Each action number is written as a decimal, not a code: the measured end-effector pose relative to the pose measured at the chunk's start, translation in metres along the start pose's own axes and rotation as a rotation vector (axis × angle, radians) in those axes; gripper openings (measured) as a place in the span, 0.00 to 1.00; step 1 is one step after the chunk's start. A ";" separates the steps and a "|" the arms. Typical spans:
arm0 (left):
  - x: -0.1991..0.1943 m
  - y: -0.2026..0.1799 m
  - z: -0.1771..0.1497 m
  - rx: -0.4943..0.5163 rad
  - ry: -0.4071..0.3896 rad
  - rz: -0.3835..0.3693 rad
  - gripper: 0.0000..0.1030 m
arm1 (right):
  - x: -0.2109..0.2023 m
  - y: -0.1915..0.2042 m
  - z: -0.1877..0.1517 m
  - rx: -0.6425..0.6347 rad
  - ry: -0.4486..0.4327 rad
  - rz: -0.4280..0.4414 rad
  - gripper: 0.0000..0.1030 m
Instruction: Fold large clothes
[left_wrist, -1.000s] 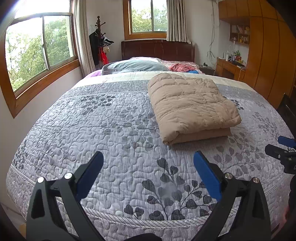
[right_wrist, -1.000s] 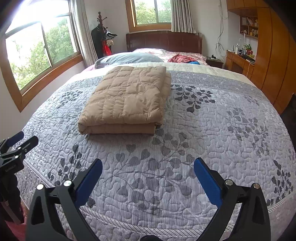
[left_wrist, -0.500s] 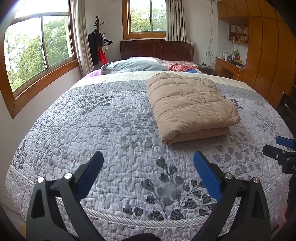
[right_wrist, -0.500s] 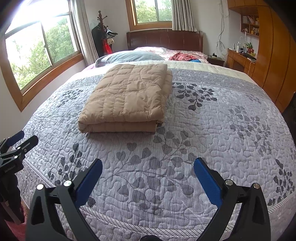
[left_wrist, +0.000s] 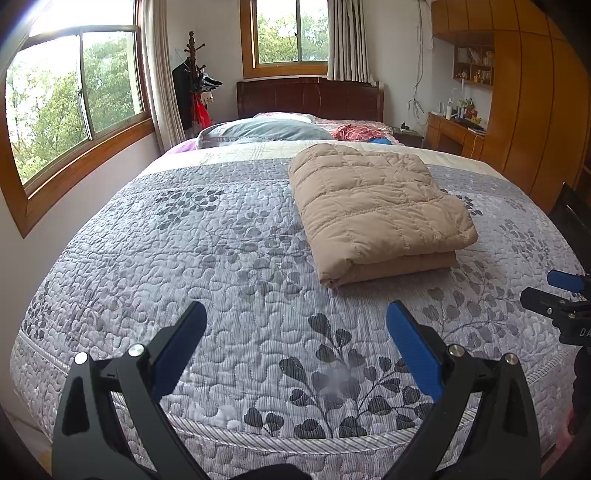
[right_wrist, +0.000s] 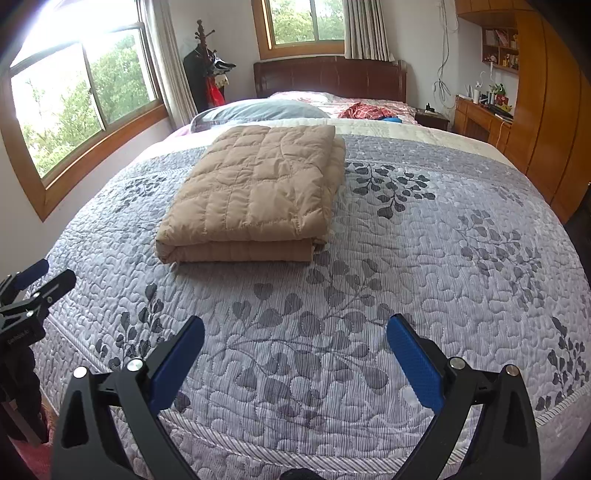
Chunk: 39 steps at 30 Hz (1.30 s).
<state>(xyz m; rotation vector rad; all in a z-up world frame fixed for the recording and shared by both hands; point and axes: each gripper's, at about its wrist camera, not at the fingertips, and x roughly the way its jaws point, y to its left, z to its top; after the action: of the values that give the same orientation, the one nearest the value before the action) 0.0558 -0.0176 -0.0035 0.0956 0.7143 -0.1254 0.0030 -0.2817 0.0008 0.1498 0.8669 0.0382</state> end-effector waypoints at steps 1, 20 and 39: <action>0.000 0.000 0.000 0.000 0.000 -0.001 0.94 | 0.000 0.000 0.000 0.000 0.000 0.001 0.96; 0.001 -0.001 0.000 -0.001 0.005 -0.009 0.94 | 0.002 0.001 0.000 -0.007 0.008 0.000 0.96; 0.001 -0.002 0.000 0.002 0.003 -0.012 0.94 | 0.004 -0.001 0.001 -0.013 0.011 0.007 0.96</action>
<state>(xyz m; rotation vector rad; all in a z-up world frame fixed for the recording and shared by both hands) 0.0559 -0.0200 -0.0043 0.0938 0.7180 -0.1373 0.0064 -0.2823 -0.0012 0.1405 0.8774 0.0513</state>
